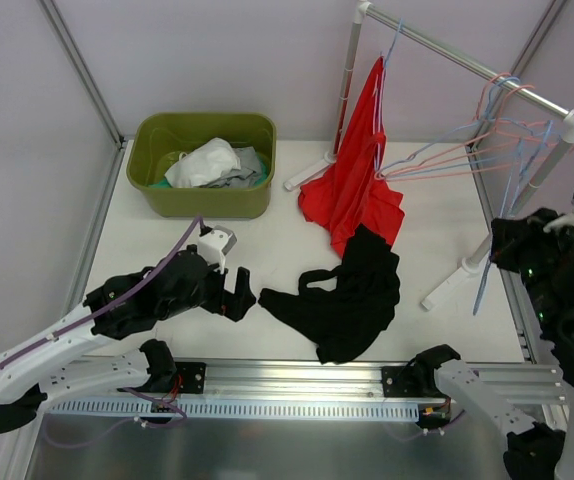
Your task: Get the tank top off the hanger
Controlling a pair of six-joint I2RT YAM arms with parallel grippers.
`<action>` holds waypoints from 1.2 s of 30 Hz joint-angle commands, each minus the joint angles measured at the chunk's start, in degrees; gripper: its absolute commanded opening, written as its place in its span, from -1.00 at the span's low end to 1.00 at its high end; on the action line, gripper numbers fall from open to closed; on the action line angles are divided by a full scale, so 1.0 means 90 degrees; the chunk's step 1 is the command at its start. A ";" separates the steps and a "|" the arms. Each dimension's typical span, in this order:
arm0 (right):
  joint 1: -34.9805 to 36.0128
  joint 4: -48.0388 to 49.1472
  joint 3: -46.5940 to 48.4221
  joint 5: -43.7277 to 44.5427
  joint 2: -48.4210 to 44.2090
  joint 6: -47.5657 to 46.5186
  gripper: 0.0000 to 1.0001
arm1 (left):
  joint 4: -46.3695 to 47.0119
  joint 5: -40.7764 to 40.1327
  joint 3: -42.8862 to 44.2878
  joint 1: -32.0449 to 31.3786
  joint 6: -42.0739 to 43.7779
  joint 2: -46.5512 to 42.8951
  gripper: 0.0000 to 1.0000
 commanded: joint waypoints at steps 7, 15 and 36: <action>-0.0008 0.0717 0.1224 0.1275 0.1614 -0.0553 -0.99 | -0.0094 -0.0026 -0.0133 -0.0190 -0.0002 -0.0681 0.97; -0.0846 0.1157 0.1078 0.0544 0.1966 -0.0407 -0.99 | -0.0114 -0.0017 -0.0133 -0.0288 -0.0012 -0.0662 0.97; -0.3328 0.2974 -0.2202 -0.2220 0.1166 0.0462 -0.99 | -0.0094 0.0032 -0.0075 -0.0298 0.0008 -0.0828 0.97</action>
